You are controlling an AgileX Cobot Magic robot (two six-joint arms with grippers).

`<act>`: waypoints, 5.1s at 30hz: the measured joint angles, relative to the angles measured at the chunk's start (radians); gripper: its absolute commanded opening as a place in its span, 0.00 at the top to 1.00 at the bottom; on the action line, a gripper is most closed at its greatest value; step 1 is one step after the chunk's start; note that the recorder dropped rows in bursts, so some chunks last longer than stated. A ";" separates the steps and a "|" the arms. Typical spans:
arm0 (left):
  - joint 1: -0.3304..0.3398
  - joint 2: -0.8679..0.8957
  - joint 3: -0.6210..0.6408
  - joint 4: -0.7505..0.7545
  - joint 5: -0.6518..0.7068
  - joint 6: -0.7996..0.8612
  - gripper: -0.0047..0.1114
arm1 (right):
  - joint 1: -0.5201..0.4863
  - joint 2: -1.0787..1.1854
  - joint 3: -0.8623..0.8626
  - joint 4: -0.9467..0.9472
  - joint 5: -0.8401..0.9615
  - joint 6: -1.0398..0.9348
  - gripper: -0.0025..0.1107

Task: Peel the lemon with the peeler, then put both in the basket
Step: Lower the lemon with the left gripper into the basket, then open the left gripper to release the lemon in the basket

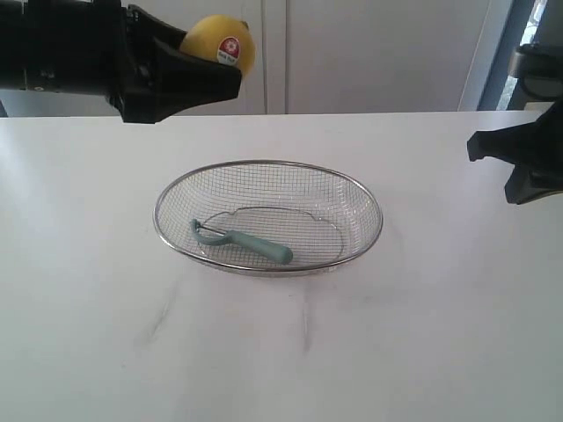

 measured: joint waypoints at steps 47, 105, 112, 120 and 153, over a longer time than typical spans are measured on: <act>0.000 0.249 -0.168 0.714 -0.045 -0.701 0.96 | 0.000 0.000 0.000 0.000 -0.004 0.000 0.98; 0.000 0.751 -0.584 0.882 0.011 -0.941 0.96 | 0.000 0.000 0.000 0.000 -0.012 0.000 0.98; 0.000 0.751 -0.584 0.881 0.006 -0.941 0.93 | 0.000 0.000 0.000 0.000 -0.012 0.000 0.98; 0.000 0.751 -0.584 0.881 0.006 -0.941 0.65 | 0.000 0.000 0.000 0.000 -0.012 0.000 0.98; 0.000 0.673 -0.584 0.880 0.109 -0.957 0.41 | 0.000 0.000 0.000 0.000 -0.012 0.000 0.98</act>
